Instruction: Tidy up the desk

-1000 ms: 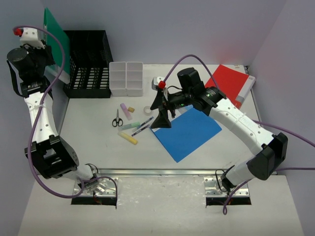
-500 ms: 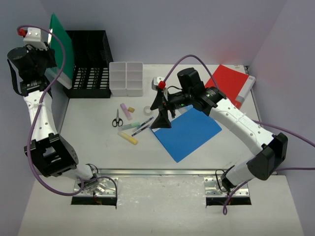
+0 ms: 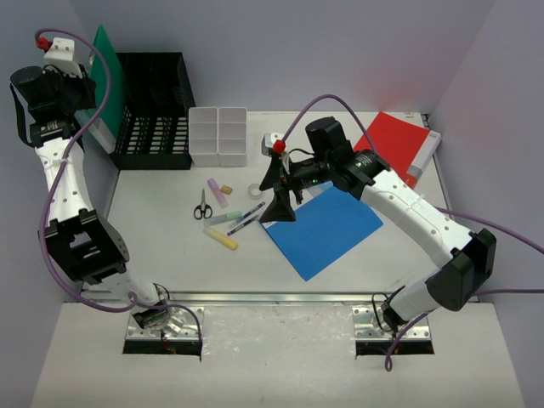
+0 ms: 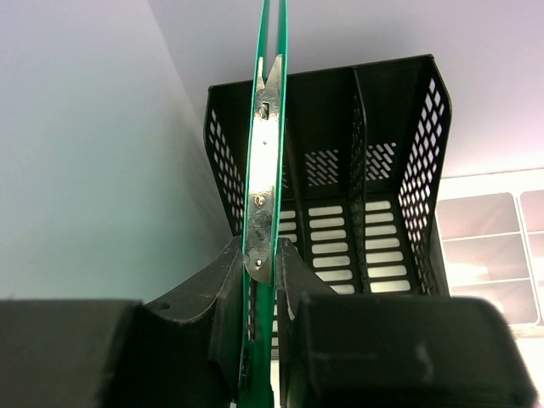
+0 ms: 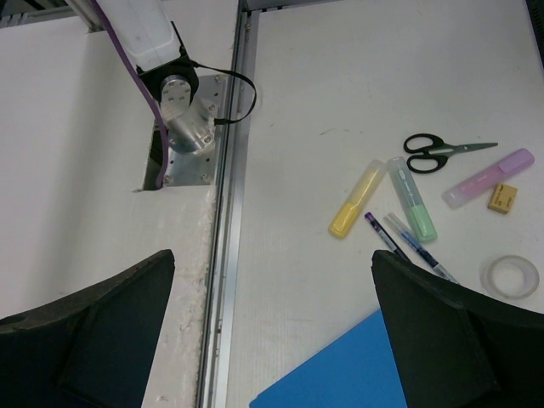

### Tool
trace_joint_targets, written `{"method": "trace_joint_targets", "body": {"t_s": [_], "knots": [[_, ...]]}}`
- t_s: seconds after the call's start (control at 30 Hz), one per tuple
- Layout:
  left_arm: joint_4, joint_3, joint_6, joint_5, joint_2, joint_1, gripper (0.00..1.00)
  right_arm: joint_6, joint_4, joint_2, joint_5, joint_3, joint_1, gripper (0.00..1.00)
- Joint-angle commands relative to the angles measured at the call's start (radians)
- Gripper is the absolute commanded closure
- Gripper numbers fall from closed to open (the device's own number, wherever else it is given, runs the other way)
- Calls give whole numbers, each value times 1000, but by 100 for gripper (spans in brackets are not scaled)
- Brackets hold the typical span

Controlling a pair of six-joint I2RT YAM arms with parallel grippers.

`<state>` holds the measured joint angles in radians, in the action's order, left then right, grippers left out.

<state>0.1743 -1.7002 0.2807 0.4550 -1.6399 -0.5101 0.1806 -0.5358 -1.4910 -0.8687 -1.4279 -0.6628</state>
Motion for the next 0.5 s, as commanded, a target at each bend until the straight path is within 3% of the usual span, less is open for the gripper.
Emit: {"method": "trace_joint_targets", "body": {"t_s": [0.0,0.47], "knots": [[-22,-44,10,30,-10,-10,100,11,10,-13,-24,-44,3,1],[-14,-189,-130,152,-93,-9,100,29,-3,-17,-28,-33,5,1]]}}
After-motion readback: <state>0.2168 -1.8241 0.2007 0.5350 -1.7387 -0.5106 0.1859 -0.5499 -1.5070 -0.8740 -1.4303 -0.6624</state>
